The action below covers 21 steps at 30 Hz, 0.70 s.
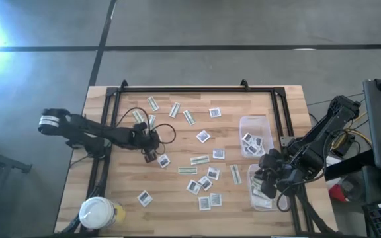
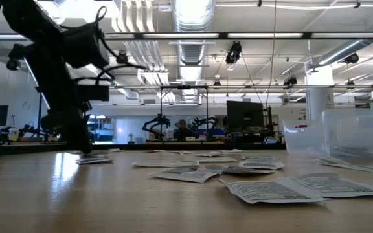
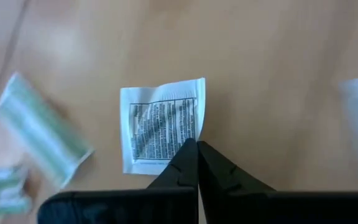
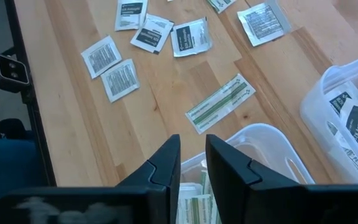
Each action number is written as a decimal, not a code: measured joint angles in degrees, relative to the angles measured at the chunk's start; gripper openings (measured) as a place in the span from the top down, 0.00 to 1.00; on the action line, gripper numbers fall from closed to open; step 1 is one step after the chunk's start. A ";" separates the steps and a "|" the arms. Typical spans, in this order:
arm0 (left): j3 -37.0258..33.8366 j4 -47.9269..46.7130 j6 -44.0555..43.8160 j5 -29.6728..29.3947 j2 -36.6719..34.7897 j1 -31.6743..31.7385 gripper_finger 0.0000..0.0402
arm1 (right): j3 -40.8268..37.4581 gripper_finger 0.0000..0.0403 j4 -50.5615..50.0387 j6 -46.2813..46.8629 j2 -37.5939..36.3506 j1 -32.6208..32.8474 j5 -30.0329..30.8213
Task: Pick & Place First Aid Supplies
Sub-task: Put the towelette pack into the top bin
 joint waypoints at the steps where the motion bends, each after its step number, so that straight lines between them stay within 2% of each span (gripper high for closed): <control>1: 0.57 0.04 0.31 1.21 -0.35 -0.20 1.00 | 0.00 0.82 0.04 0.00 0.00 0.00 0.00; 10: 5.78 -0.28 2.21 4.46 -1.10 -3.02 1.00 | 0.00 0.85 0.79 -0.02 0.00 -0.02 0.00; 21: 12.78 0.22 5.65 7.04 -1.14 -4.57 1.00 | 0.00 0.83 1.04 -0.02 0.00 -0.02 0.02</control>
